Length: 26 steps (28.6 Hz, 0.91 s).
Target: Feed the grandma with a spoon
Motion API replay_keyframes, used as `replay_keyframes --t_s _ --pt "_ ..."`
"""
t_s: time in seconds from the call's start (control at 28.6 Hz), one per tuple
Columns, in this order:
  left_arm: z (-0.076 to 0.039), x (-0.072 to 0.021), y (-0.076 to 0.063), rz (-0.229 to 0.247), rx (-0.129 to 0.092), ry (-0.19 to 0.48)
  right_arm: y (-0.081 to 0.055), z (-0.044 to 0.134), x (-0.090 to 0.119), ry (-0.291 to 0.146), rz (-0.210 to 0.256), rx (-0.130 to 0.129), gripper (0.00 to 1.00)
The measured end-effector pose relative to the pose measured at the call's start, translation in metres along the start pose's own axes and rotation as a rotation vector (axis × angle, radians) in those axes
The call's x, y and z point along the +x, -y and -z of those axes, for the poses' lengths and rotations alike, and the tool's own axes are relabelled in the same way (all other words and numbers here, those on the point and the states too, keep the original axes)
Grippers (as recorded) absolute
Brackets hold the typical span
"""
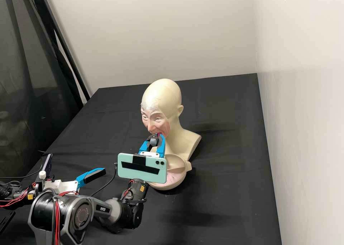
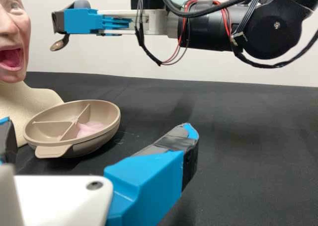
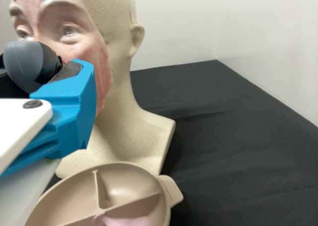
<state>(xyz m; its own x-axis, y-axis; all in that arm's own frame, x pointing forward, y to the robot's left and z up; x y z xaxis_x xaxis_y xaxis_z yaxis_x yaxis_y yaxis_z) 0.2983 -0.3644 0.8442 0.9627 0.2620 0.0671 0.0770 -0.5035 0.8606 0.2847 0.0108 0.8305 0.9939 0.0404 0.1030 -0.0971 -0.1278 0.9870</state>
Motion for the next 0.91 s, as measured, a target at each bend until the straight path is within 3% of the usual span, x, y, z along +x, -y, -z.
replay_keyframes --t_s 0.28,0.91 --pt "0.0 0.0 0.0 0.0 0.0 0.0 0.002 0.01 0.009 -0.044 -0.001 -0.001 0.0" --pt "0.0 0.0029 0.002 0.004 0.0 -0.001 0.007 0.017 0.025 -0.058 -0.02 -0.002 0.0"
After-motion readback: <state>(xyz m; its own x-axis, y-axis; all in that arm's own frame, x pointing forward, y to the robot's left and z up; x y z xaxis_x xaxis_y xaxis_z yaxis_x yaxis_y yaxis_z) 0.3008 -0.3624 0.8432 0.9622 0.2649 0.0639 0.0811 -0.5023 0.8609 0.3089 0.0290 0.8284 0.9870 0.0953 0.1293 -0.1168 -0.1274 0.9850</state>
